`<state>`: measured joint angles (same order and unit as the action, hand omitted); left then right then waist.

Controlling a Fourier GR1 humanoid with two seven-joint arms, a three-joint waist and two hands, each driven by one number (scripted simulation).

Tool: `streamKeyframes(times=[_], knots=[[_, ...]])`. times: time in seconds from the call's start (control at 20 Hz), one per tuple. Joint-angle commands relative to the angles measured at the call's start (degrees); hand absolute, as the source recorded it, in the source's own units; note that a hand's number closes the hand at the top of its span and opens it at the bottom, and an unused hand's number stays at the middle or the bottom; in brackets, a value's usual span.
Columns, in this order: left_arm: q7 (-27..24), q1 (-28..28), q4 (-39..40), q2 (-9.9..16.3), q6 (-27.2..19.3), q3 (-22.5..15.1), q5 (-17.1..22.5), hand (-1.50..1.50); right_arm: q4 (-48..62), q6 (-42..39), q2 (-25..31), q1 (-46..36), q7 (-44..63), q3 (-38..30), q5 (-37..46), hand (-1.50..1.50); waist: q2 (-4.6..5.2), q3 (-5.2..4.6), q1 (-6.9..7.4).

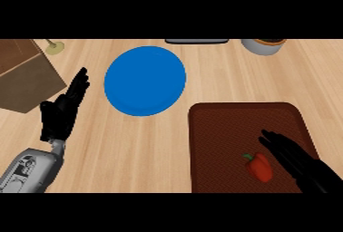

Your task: Pick the bell pepper from the tray and place it in the plate

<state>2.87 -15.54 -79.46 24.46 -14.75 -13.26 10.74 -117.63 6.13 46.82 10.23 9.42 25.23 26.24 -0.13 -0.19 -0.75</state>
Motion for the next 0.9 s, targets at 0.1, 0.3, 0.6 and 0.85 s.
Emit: streamKeyframes(times=[0.1,0.3,0.6,0.85], knots=[[2.2,-1.7,-0.1,-2.1,-0.6,-0.7,-1.8,0.0,-10.3,-13.5,5.9,-2.1,16.3,-2.0,-1.7,-1.5,0.0,0.07,0.2],[-0.6,1.2,0.3,-3.7,0.7,-0.1,-3.0,0.0,-3.2,-19.2,0.4,-7.8,18.3,-1.5,-2.9,-1.5,0.18,0.15,1.09],[1.6,0.4,-0.6,-3.7,3.4,3.6,-4.3,0.0,1.7,-22.2,-6.9,-8.4,16.9,0.1,2.7,-1.5,0.15,0.18,0.82],[4.1,0.5,-3.1,-5.4,2.2,2.4,-7.1,0.0,9.5,-23.9,-8.4,-9.2,14.6,1.0,7.5,-1.5,0.09,0.2,0.95]])
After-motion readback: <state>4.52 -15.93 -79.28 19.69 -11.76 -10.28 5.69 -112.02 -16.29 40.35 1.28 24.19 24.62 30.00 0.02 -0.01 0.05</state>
